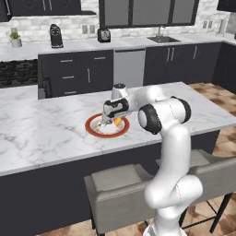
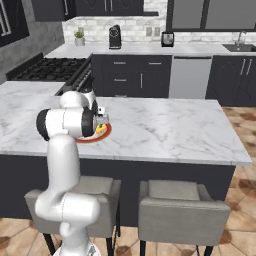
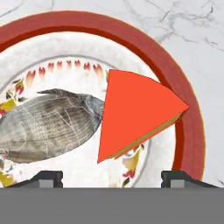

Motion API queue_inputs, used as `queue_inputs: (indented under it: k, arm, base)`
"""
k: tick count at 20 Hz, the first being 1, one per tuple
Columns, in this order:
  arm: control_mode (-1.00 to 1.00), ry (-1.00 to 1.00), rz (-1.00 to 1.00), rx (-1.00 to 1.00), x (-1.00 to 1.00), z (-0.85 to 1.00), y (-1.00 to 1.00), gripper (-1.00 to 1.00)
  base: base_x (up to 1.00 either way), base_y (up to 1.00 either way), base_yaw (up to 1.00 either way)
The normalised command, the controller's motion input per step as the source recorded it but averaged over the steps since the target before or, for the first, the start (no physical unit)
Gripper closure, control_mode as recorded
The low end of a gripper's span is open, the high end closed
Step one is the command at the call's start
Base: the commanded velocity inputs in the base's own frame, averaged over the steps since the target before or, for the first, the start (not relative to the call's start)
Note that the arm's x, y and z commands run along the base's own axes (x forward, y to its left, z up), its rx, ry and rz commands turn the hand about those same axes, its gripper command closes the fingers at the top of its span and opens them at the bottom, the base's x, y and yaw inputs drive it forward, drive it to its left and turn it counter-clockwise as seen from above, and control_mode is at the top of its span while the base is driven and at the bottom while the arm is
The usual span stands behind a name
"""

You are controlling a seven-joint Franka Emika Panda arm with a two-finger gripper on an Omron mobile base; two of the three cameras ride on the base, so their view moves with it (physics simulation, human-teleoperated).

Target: Take the cheese, fish, and broccoli from the fridge and place them on the plate on the dining counter to create an appetizer plate.

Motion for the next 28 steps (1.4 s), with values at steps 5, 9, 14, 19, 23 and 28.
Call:
queue_inputs:
  k: [5, 9, 14, 19, 23, 28]
  arm:
    - [-1.00, -0.20, -0.05, -0.08, -0.99, 0.91, 0.00, -1.00]
    - [-1.00, -0.24, -0.05, -0.09, -0.99, 1.00, 0.00, -1.00]
    - [-1.00, -0.11, -0.05, -0.02, -1.00, 1.00, 0.00, -1.00]
    - [-1.00, 0.00, -0.04, 0.01, -0.88, 1.00, 0.00, -1.00]
    - [-1.00, 0.03, -0.03, 0.05, -0.64, 1.00, -0.02, -1.00]
    - [-1.00, 0.16, -0.05, 0.09, -0.61, 1.00, -0.10, -1.00]
  base:
    - [0.00, 0.00, 0.00]
    - [0.00, 0.00, 0.00]
    - [0.00, 0.00, 0.00]
    - [0.00, 0.00, 0.00]
    - [0.00, 0.00, 0.00]
    - [0.00, 0.00, 0.00]
